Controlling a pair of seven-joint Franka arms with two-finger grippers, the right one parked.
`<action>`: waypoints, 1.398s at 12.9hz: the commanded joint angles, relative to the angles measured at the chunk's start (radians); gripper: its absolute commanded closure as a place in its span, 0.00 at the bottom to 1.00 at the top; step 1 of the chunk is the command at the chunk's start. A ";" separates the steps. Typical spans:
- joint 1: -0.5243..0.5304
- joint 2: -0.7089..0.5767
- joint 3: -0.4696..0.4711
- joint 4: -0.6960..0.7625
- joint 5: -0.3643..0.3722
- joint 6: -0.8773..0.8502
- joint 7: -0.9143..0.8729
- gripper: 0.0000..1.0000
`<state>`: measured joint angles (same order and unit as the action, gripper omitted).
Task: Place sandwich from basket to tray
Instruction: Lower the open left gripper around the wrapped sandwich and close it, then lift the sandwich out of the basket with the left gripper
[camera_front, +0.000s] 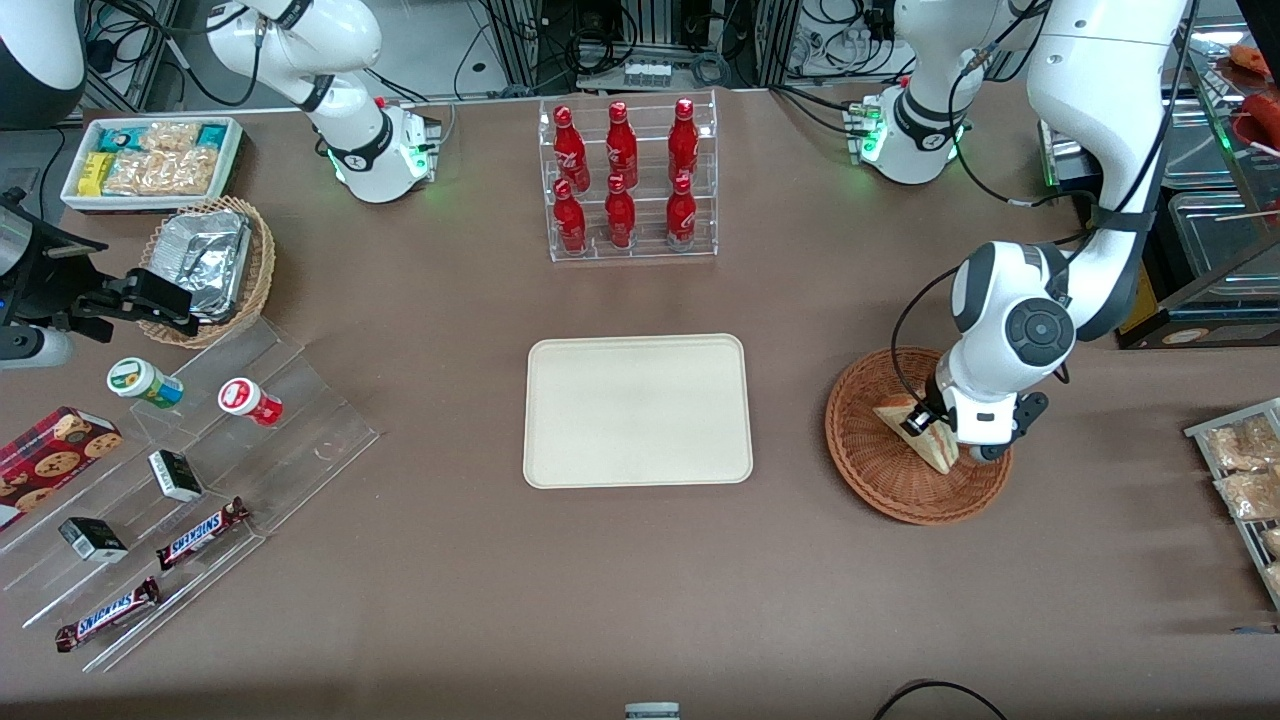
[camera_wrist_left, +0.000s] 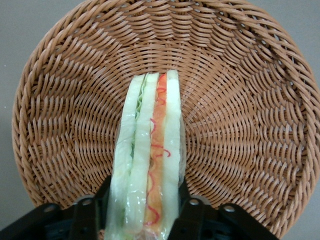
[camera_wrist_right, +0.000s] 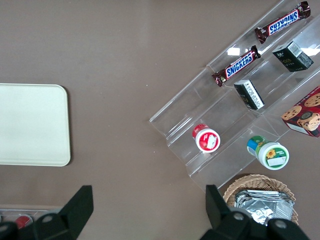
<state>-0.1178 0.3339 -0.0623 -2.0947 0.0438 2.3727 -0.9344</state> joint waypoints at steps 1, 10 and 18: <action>-0.014 -0.010 0.007 -0.010 0.007 0.007 -0.027 0.91; -0.014 -0.052 -0.063 0.338 0.005 -0.476 -0.027 0.91; -0.014 0.077 -0.380 0.478 0.057 -0.463 -0.003 0.91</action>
<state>-0.1312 0.3298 -0.3800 -1.6948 0.0641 1.9050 -0.9402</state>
